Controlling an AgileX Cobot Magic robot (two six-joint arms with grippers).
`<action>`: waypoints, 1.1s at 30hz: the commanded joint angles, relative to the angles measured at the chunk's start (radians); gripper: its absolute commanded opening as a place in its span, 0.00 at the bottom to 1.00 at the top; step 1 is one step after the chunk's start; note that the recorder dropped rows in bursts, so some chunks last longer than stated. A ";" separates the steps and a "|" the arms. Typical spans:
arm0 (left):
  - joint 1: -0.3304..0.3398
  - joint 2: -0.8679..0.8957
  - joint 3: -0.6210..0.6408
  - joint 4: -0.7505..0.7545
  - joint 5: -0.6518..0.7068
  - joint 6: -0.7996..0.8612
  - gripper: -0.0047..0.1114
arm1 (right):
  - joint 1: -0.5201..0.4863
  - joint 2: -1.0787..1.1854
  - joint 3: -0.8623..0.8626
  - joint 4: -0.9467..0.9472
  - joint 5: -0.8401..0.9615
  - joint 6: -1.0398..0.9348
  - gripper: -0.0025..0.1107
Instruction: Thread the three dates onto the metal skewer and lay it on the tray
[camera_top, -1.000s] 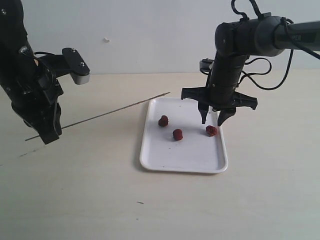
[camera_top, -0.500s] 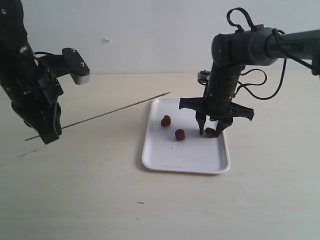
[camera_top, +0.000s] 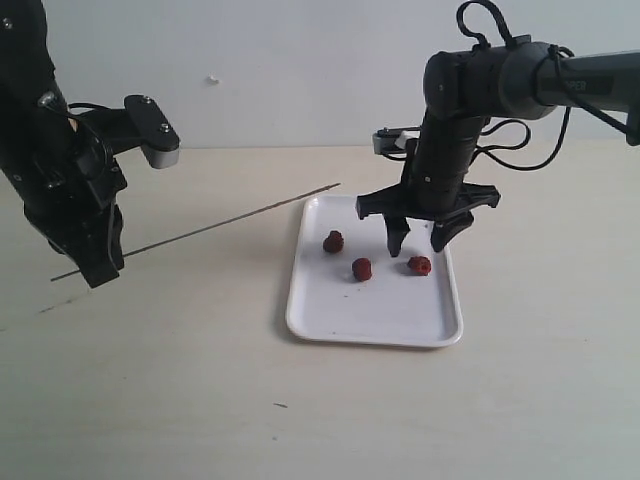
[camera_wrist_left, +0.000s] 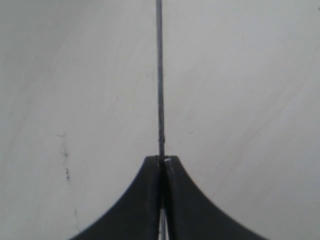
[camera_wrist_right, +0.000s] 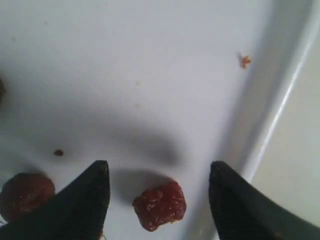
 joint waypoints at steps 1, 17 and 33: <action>0.002 -0.001 0.002 -0.018 -0.011 -0.013 0.04 | 0.001 0.000 -0.008 -0.004 0.000 -0.093 0.53; 0.039 -0.001 0.002 -0.014 0.040 -0.092 0.04 | 0.001 0.015 -0.008 -0.002 0.048 -0.188 0.53; 0.039 -0.001 0.002 -0.014 0.030 -0.089 0.04 | 0.001 0.024 -0.008 0.023 0.101 -0.288 0.44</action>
